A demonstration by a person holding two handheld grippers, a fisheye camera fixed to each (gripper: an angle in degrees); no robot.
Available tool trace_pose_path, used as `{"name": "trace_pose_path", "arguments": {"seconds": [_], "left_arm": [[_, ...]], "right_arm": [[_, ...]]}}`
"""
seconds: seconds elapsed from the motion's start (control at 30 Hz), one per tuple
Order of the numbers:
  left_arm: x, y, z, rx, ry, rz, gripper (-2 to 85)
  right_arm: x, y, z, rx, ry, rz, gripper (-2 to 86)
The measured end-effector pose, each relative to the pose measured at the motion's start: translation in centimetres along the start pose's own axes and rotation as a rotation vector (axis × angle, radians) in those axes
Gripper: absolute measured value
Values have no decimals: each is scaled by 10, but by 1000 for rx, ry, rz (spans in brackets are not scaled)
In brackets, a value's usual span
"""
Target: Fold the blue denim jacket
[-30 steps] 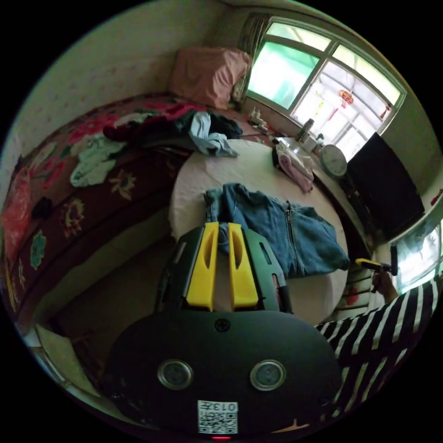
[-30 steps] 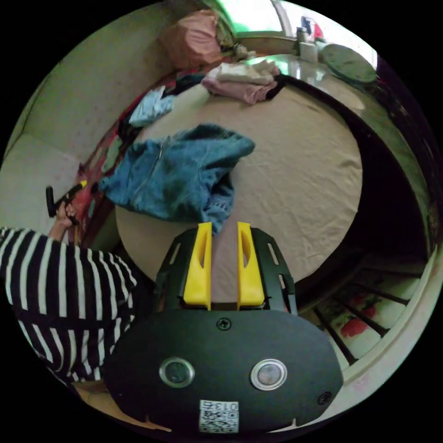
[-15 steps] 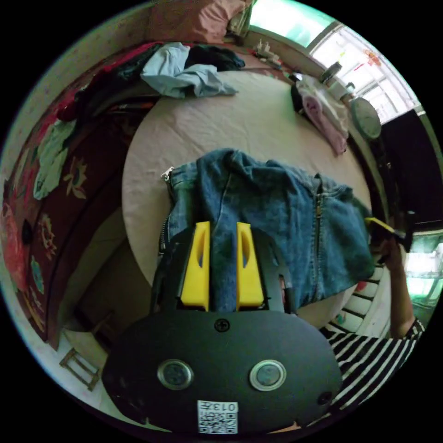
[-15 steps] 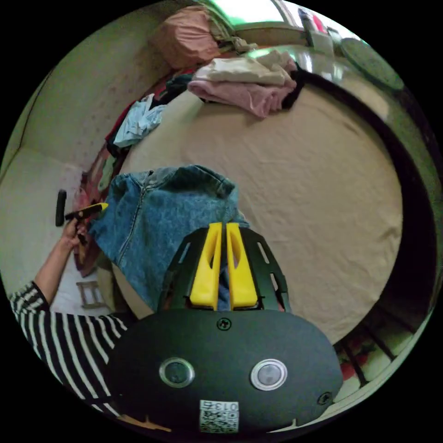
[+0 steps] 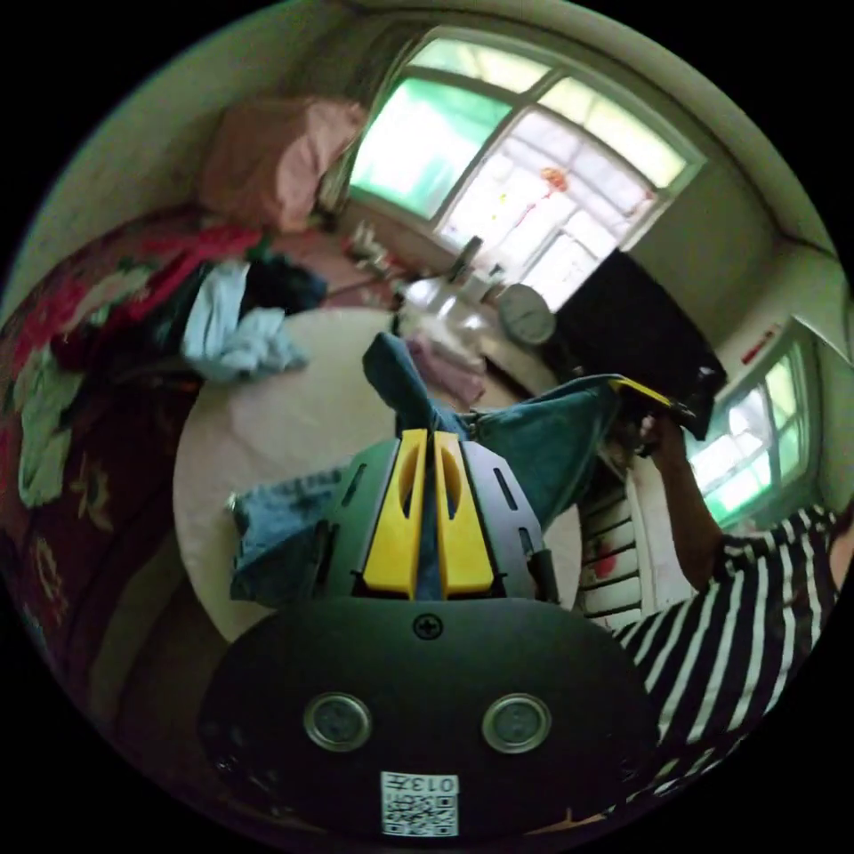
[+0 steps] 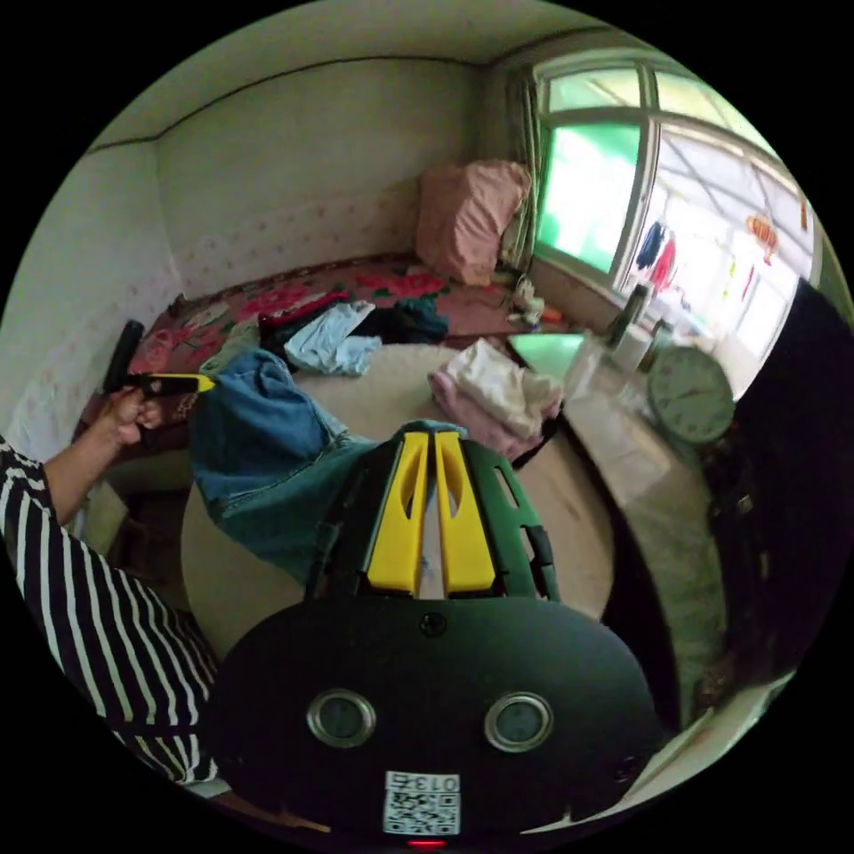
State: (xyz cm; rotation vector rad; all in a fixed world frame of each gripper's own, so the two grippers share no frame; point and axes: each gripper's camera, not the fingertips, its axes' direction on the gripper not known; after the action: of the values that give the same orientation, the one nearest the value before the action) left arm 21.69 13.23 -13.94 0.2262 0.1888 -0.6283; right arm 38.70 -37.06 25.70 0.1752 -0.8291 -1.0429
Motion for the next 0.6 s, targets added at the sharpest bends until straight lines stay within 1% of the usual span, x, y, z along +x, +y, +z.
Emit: {"name": "trace_pose_path", "arguments": {"seconds": [0.07, 0.13, 0.2, 0.27, 0.3, 0.37, 0.43, 0.47, 0.53, 0.6], "left_arm": [[51, 2, -43, 138, 15, 168, 3], [79, 14, -67, 214, 1, 278, 3], [90, 29, -78, 225, -79, 308, 4], [78, 48, -65, 109, -136, 252, 4], [72, 54, -58, 79, -143, 227, 3], [42, 83, -19, -85, -157, 111, 2], [24, 111, 15, -221, -167, 23, 0], [17, 131, 35, -294, -191, -24, -1], [13, 155, 55, -397, -188, -46, -1], [9, 173, 63, -447, -184, -110, 1]], "right_arm": [[0, -9, -46, 100, 93, -26, 6], [1, -11, -101, 209, 194, -41, 6], [-3, -5, -125, 249, 275, -62, 6], [-3, 3, -127, 202, 284, -44, 7], [-3, 13, -119, 161, 231, -15, 7], [-5, 35, -95, 90, 108, 20, 8], [-16, 76, -43, -94, -7, 82, 9], [-21, 88, -29, -144, -19, 97, 9], [-40, 138, 22, -341, -60, 140, 12], [-48, 172, 48, -457, -81, 156, 15]]}}
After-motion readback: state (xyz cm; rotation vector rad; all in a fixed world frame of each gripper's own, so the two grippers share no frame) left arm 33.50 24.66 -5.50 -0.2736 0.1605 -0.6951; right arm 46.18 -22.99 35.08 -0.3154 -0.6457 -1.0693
